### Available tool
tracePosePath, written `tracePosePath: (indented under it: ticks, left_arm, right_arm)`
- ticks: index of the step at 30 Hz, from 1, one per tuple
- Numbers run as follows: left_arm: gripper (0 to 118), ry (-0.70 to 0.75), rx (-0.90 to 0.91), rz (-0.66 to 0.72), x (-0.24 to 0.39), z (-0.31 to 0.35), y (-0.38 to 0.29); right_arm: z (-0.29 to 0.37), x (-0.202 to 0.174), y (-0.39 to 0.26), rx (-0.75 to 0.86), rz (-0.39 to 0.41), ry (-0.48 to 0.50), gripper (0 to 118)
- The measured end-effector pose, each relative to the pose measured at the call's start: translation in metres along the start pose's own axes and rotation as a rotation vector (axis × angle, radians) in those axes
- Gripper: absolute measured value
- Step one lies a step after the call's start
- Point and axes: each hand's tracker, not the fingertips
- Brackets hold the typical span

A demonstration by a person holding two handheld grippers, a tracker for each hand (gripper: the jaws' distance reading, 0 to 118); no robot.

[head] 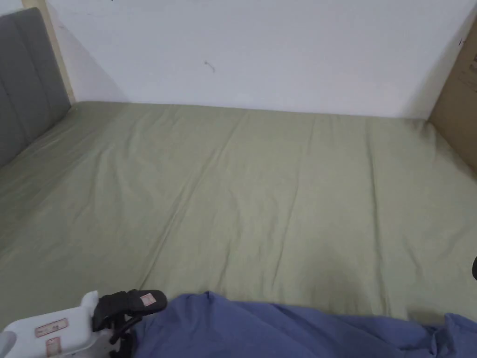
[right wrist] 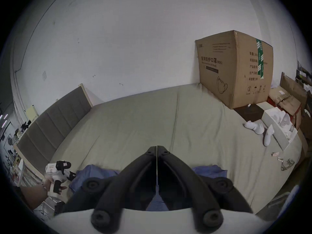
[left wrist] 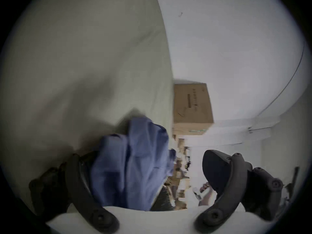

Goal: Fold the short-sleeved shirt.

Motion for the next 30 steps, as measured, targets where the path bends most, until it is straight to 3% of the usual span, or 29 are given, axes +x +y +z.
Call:
tracePosePath:
  ticks: [3,4,5,6,7,8,9,14,16,19,20,25,30]
  left_arm:
    - [111,0.007,-0.093,-0.079,-0.006,-0.026,0.001]
    - [102,0.029,-0.095,-0.088,-0.005,-0.03,0.001]
    - [78,0.085,-0.089,-0.098,-0.008,-0.033,0.001]
    - [36,0.22,-0.094,-0.091,-0.013,-0.037,0.001]
    - [8,0.364,-0.1,-0.099,-0.02,-0.039,-0.004]
    - [7,0.205,-0.073,-0.085,-0.023,-0.036,-0.005]
    - [7,0.195,-0.057,-0.083,-0.011,-0.03,-0.002]
    - [8,0.448,-0.016,-0.304,0.033,0.021,-0.005]
    - [8,0.648,0.066,-0.398,0.057,0.052,-0.009]
    - [8,1.001,0.156,-0.648,0.099,0.066,-0.03]
    - [8,1.016,0.18,-0.685,0.112,0.067,-0.037]
    - [8,0.72,0.153,-0.593,0.159,0.011,-0.067]
    - [13,0.637,-0.121,-0.553,0.15,-0.107,-0.075]
  right_arm:
    - [-0.001,-0.002,-0.001,-0.016,0.001,0.004,0]
    - [-0.001,-0.003,-0.002,-0.022,0.001,0.005,0]
    - [-0.002,-0.002,-0.002,-0.029,0.001,0.008,0]
    - [-0.003,-0.003,-0.002,-0.037,0.001,0.012,0]
    - [-0.003,-0.003,-0.003,-0.045,0.0,0.016,0]
    - [-0.004,-0.003,-0.004,-0.051,0.001,0.018,0]
    - [-0.005,-0.004,-0.004,-0.057,0.003,0.02,0]
    - [-0.01,-0.004,-0.003,-0.068,0.016,0.042,0]
    - [-0.013,-0.004,-0.004,-0.07,0.008,0.057,0]
    - [-0.018,-0.003,-0.009,-0.082,-0.012,0.082,0]
    - [-0.02,-0.003,-0.011,-0.088,-0.016,0.088,0]
    - [-0.02,-0.001,-0.019,-0.111,-0.034,0.114,0]
    - [-0.006,0.009,-0.019,-0.1,-0.047,0.12,0]
